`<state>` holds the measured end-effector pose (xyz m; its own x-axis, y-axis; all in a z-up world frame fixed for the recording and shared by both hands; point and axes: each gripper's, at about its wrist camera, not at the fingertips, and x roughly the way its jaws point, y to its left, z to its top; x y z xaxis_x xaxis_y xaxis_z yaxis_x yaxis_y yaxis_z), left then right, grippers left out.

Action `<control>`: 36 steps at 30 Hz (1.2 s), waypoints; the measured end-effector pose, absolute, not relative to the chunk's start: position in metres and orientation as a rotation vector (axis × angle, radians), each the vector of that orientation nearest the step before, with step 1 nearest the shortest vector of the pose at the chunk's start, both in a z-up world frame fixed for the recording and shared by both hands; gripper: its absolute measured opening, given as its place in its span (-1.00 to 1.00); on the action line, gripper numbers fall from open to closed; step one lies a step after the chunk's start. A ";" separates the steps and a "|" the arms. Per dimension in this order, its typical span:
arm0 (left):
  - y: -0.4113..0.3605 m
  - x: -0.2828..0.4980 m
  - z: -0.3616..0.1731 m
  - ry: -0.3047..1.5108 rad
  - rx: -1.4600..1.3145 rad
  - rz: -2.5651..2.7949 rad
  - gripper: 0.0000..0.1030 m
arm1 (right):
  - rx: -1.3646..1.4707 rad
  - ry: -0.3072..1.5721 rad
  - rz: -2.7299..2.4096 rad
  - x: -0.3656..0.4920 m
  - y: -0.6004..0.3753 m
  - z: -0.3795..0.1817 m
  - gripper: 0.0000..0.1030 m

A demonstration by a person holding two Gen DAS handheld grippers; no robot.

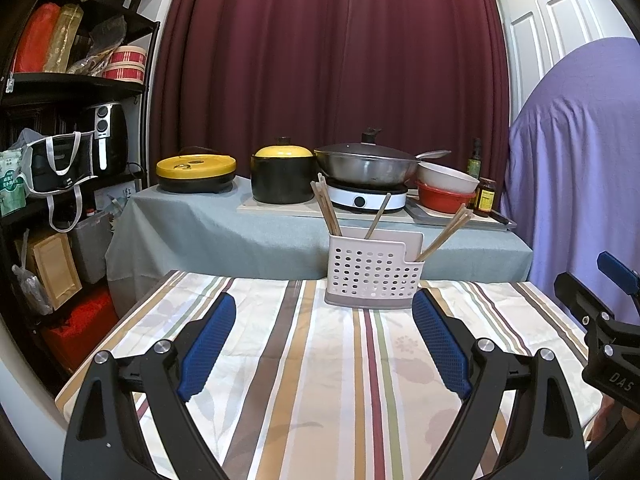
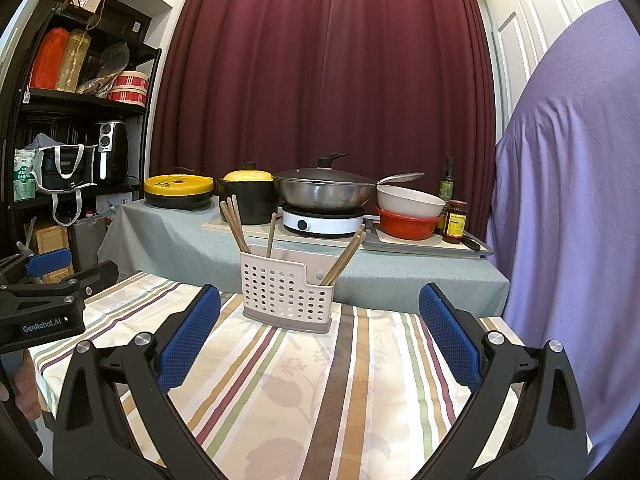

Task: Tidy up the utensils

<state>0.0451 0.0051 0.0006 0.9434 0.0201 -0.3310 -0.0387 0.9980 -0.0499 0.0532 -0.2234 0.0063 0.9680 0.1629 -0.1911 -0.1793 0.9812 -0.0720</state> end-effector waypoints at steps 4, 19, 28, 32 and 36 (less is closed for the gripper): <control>0.005 0.044 0.003 0.328 -0.053 0.035 0.69 | -0.090 0.185 0.173 0.054 -0.223 0.005 0.89; 0.006 0.046 0.000 0.334 -0.066 0.001 0.70 | -0.091 0.194 0.175 0.052 -0.220 -0.002 0.89; 0.008 0.049 -0.002 0.337 -0.060 0.007 0.70 | -0.092 0.202 0.173 0.056 -0.219 -0.005 0.89; 0.009 0.053 -0.006 0.356 -0.068 -0.001 0.70 | -0.092 0.212 0.171 0.059 -0.219 -0.008 0.89; 0.008 0.056 -0.009 0.359 -0.055 -0.014 0.70 | -0.090 0.222 0.165 0.066 -0.221 -0.010 0.89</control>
